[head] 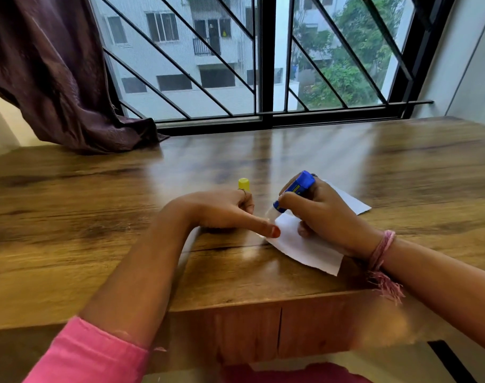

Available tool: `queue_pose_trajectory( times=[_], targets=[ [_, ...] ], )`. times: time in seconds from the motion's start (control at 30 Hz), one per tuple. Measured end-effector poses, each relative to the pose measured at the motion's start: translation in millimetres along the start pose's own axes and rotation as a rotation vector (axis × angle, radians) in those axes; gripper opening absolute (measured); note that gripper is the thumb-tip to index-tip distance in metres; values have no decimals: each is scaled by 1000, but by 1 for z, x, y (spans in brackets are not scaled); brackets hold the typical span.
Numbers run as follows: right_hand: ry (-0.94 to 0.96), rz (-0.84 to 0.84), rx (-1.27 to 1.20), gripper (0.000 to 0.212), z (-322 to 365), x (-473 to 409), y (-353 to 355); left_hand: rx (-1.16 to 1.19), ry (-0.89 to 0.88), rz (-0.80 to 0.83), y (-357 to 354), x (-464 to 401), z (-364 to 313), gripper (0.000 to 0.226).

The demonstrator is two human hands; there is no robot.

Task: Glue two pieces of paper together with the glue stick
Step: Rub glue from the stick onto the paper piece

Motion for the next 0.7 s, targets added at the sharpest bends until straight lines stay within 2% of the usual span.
queue_pose_trajectory(
  times=[0.1, 0.3, 0.47, 0.57, 0.7],
  targets=[
    [-47, -35, -83, 34, -4, -1, 2, -38, 37, -42, -1, -3, 0, 64],
    [-80, -69, -167, 12, -9, 0, 4, -104, 62, -90, -1, -5, 2, 68],
    [-60, -123, -311, 10, -6, 0, 17, -130, 59, -84, -1, -4, 1, 70],
    [-43, -42, -252, 6, -5, -3, 17, -141, 58, -85, -1, -4, 1, 74],
    [-8, 38, -75, 30, -6, -7, 7, -151, 70, -103, 1, -4, 2, 77]
  ],
)
Point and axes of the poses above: each hand's wrist, its own x-axis away from the middle knuckle, its own y-axis out of the back of the hand, z = x × y, the point moved 9 cm from there along -x, towards the middle knuckle, and after that the axes turned 10 degrees about y, right-handed, at the moved point
